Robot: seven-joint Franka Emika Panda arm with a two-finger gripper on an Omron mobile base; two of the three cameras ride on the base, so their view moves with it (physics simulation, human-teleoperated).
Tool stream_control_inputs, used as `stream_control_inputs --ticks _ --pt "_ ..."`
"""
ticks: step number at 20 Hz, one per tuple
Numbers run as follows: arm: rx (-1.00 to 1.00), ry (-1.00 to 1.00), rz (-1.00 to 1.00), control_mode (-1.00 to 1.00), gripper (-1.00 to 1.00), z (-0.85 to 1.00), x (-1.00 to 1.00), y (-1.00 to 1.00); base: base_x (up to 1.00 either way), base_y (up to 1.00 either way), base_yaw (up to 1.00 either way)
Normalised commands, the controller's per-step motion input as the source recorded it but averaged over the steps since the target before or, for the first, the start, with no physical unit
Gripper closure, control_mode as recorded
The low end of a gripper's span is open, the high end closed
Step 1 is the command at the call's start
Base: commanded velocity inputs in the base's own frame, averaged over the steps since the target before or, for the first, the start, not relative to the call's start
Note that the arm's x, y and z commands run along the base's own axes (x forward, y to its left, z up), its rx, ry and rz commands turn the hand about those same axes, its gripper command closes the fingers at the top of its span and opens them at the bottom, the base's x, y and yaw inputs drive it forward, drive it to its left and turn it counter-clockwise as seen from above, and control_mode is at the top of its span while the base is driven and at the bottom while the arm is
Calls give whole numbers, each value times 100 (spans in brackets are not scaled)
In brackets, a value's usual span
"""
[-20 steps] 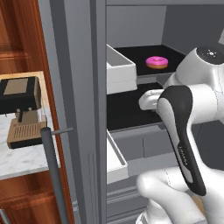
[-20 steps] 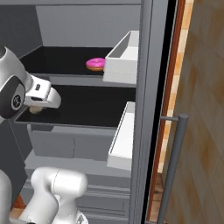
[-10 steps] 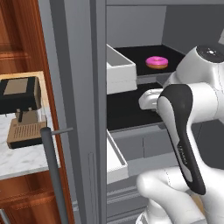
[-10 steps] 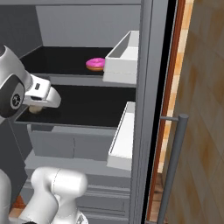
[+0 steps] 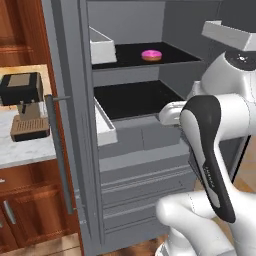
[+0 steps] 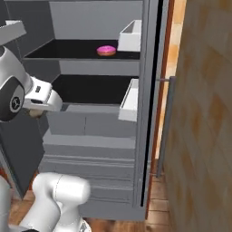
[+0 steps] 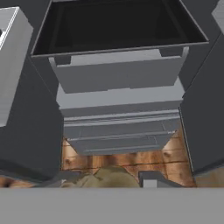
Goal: Retrieve the bottle and the shaker from the cabinet and place them next to the mixing bowl on the counter. Then add garlic from the fridge to the mixing bowl.
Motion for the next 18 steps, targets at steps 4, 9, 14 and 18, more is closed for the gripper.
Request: stream_control_inputs --ticks 4,9,14,18 --pt "0 0 0 100 100 0 0 0 -100 0 -8" --pt "0 0 0 100 100 0 0 0 -100 6 -11" --pt "0 0 0 100 100 0 0 0 -78 82 -12" --pt "0 0 0 100 100 0 0 0 -43 100 0"
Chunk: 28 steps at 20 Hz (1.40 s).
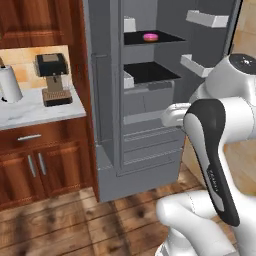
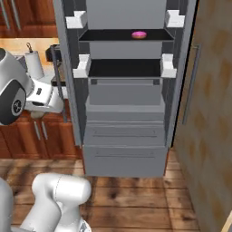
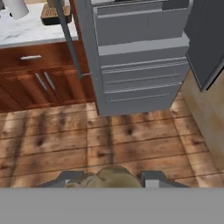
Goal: Retrieve the bottle and the shaker from the cabinet and place them next to the mixing bowl on the counter. Then add garlic from the fridge to the mixing bowl.
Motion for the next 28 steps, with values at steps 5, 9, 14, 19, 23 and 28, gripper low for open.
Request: stream_control_inputs --ticks 5,9,14,19,23,28 --pt "0 0 0 100 100 0 0 0 -12 100 6" --pt "0 0 0 100 100 0 0 0 8 100 11" --pt "0 0 0 100 100 0 0 0 18 100 15" --pt "0 0 0 100 100 0 0 0 52 100 30" --pt "0 0 0 100 100 0 0 0 78 100 23" --pt "0 0 0 100 100 0 0 0 87 100 4"
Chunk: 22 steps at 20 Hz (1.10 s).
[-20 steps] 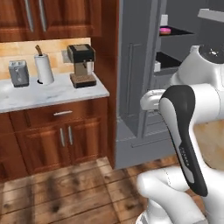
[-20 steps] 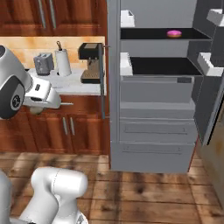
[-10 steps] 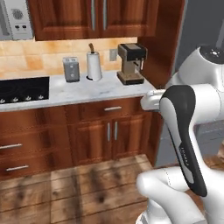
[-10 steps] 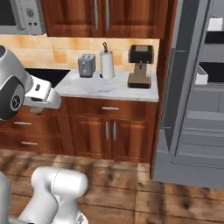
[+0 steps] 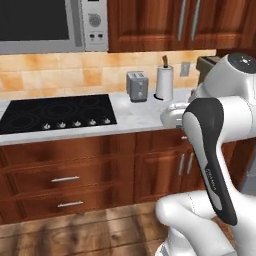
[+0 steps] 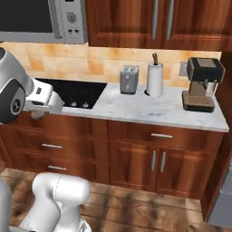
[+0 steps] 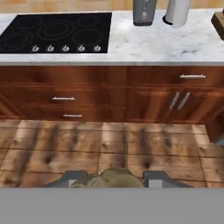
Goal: Retrieve the bottle and the shaker from the cabinet and place them next to the mixing bowl on the counter. Then add garlic from the fridge to the mixing bowl.
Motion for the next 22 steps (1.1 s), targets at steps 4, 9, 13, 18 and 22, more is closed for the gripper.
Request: stream_control_inputs --ticks 4,9,13,18,22 --pt "0 0 0 100 100 0 0 0 77 100 -2" --pt "0 0 0 100 100 0 0 0 33 100 -4" --pt "0 0 0 100 100 0 0 0 0 100 -6" --pt "0 0 0 100 100 0 0 0 4 100 -15" --pt "0 0 0 100 100 0 0 0 14 100 -22"
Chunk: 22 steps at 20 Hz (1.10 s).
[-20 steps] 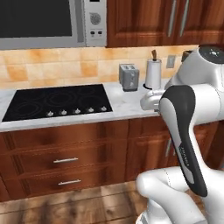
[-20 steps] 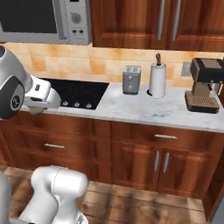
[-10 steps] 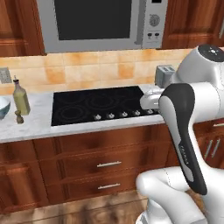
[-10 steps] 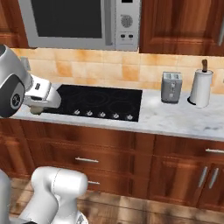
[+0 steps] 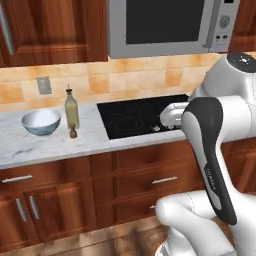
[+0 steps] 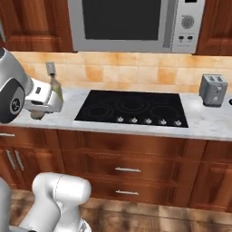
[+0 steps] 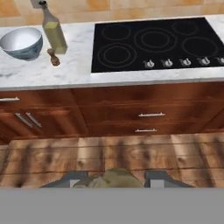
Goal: Retrieve the bottle and the shaker from the cabinet and place them next to the mixing bowl on the counter. Then add garlic from the fridge to the mixing bowl.
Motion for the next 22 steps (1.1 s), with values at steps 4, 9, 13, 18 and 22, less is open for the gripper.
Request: stream_control_inputs --ticks 4,9,13,18,22 --pt "0 0 0 100 100 0 0 0 37 100 -22" --pt "0 0 0 100 100 0 0 0 50 100 -17" --pt "0 0 0 100 100 0 0 0 46 100 -13" --pt "0 0 0 100 100 0 0 0 58 74 -31" --pt "0 0 0 100 100 0 0 0 23 19 -18"
